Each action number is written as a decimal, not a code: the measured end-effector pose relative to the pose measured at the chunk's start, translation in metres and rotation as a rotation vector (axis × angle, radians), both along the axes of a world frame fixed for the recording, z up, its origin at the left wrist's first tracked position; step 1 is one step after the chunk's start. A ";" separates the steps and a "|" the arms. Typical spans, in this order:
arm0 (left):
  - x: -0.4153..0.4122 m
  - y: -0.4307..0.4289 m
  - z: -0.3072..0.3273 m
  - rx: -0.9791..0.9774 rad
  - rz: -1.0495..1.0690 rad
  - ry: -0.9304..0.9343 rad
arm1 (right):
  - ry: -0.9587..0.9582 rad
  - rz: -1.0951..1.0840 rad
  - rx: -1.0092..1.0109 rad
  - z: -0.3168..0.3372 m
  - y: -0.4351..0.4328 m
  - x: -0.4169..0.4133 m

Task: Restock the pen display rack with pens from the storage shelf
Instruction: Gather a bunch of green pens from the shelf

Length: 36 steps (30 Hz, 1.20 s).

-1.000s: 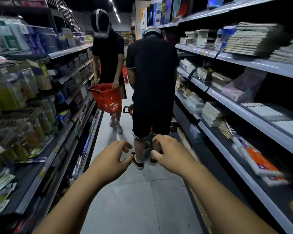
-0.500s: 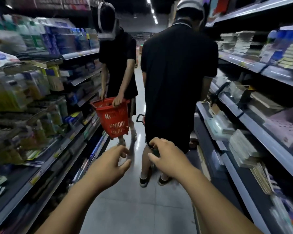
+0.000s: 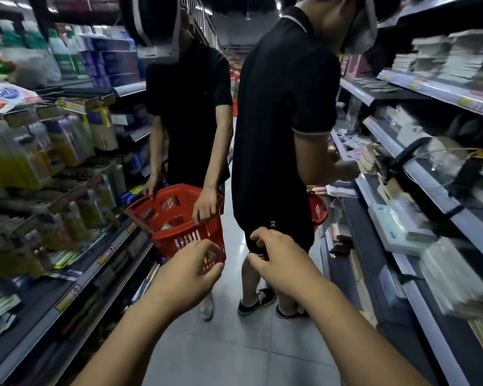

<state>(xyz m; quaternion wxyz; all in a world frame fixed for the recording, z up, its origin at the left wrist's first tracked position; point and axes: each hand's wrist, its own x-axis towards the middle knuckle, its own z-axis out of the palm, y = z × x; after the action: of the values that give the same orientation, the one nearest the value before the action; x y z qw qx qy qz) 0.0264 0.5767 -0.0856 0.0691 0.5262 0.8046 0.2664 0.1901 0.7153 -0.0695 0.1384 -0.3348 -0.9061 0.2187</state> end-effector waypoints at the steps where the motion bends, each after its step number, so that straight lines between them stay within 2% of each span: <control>1: -0.004 0.001 -0.001 0.001 -0.006 0.004 | -0.004 -0.004 0.001 -0.001 0.000 -0.005; 13: -0.023 0.009 -0.012 0.046 -0.070 -0.040 | -0.020 -0.008 0.014 -0.006 -0.004 -0.023; 25: 0.028 -0.012 -0.028 0.053 0.138 -0.086 | -0.035 0.205 -0.020 -0.024 0.000 -0.012; 36: 0.060 -0.073 -0.041 -0.017 0.345 -0.107 | -0.055 0.449 -0.074 -0.033 -0.050 -0.031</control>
<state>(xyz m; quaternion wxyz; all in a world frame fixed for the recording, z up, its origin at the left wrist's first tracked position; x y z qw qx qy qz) 0.0863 0.5040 -0.1270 0.0697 0.3649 0.8803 0.2951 0.1593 0.6652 -0.1027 0.0490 -0.1354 -0.9527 0.2677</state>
